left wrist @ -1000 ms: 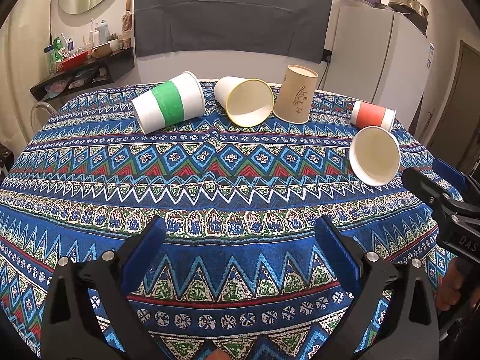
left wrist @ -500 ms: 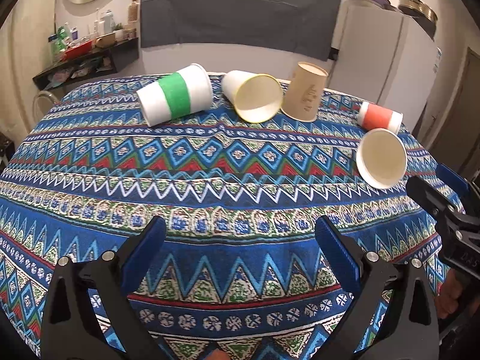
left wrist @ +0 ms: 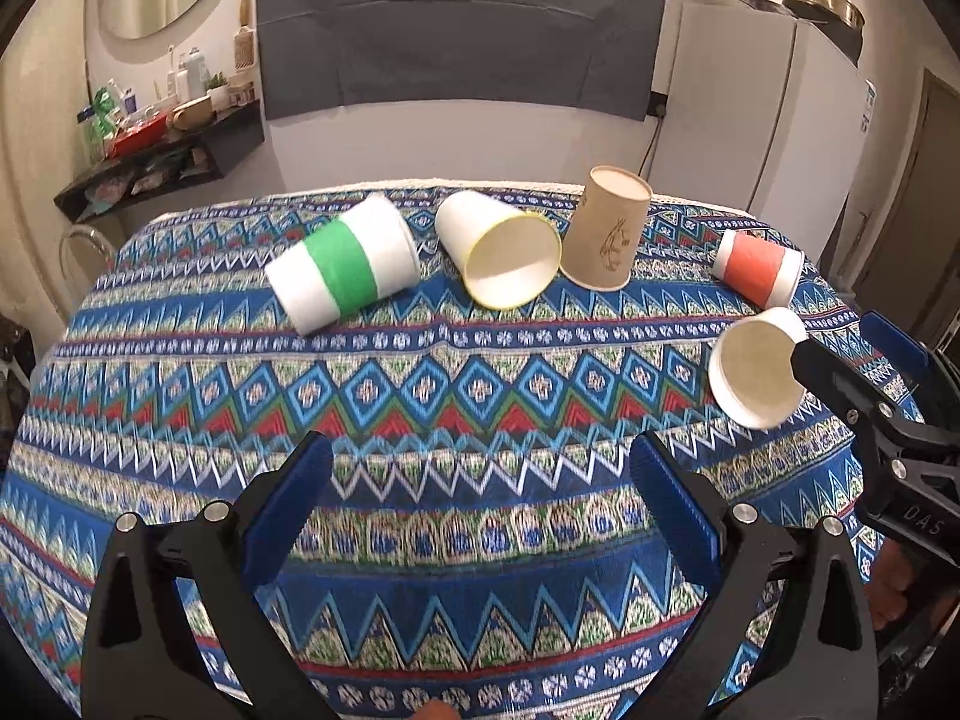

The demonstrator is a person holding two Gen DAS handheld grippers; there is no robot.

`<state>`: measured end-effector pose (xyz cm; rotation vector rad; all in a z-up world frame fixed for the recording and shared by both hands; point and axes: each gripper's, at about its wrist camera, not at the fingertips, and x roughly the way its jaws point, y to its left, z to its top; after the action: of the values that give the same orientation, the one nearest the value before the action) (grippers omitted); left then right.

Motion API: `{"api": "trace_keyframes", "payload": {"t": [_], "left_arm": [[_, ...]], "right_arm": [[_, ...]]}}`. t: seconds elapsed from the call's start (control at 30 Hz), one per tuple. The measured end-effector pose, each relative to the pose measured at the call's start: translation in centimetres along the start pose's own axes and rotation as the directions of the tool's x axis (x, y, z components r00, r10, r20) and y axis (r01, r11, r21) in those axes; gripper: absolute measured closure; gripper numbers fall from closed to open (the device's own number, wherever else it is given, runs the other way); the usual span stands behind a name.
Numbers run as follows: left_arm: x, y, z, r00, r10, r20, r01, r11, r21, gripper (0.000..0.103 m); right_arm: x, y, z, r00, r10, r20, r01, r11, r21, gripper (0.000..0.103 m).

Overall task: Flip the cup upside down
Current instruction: 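Move the left gripper toward the white yellow-rimmed cup lying on its side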

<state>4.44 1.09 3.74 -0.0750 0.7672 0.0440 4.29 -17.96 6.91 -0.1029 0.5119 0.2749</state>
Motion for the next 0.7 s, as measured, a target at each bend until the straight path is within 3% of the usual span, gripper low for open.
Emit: {"api": "trace_keyframes", "payload": {"t": [0.3,0.7], "left_arm": [[2.5,0.2,3.9,0.997,0.076,-0.028,-0.074,0.995,0.064,0.006],[7.7,-0.2,7.9,0.983,0.157,-0.096,-0.142,0.978,0.151,0.006]], "right_arm": [[2.5,-0.2,2.3,1.000,-0.004,0.004,0.004,1.000,-0.009,0.008],[7.6,-1.1,3.7,0.995,-0.008,-0.100,0.005,1.000,-0.029,0.008]]}}
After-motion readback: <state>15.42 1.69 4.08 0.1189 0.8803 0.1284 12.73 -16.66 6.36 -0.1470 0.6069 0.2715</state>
